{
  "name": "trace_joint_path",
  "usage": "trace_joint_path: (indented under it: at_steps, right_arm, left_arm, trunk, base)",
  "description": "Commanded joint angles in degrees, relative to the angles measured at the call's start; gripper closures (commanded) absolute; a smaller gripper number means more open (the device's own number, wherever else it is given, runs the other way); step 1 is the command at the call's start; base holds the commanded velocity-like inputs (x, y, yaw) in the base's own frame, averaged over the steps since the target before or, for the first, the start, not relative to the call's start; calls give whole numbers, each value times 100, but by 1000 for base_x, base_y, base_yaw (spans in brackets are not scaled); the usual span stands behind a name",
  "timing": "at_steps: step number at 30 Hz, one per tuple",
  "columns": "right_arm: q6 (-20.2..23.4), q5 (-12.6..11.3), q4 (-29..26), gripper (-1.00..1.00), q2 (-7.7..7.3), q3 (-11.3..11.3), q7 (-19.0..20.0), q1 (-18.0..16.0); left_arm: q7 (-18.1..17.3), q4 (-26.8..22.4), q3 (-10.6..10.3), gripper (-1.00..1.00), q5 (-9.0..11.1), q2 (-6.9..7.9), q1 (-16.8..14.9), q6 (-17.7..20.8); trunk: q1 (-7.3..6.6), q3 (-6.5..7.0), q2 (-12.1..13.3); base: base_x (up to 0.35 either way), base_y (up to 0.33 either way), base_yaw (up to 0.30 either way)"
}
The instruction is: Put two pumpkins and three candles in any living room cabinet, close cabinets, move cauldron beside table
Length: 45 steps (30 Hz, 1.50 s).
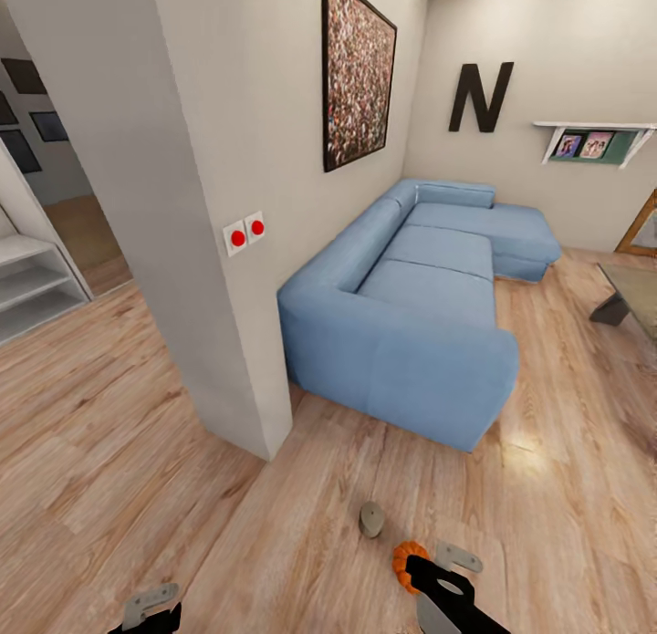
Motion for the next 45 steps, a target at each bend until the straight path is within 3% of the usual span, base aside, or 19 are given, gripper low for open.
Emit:
trace_joint_path:
  at_steps: [1,19,45]
  right_arm:
    - [-36,-63,1,-100,-2,43,-28,-6]
    - [-11,-65,8,-100,0,33,-26,-6]
    - [-9,-76,8,-100,6,18,-11,-6]
  left_arm:
    - [33,-4,-49,-100,25,3,-1,-15]
    - [31,-4,-49,-100,25,4,-1,-15]
    - [31,-4,-49,-100,23,5,-1,-15]
  trunk:
    - [0,-5,-4]
    - [0,-6,-4]
    - [0,-6,-4]
  base:
    - [0,6,-207]
    - [0,177,-271]
    - [0,7,-280]
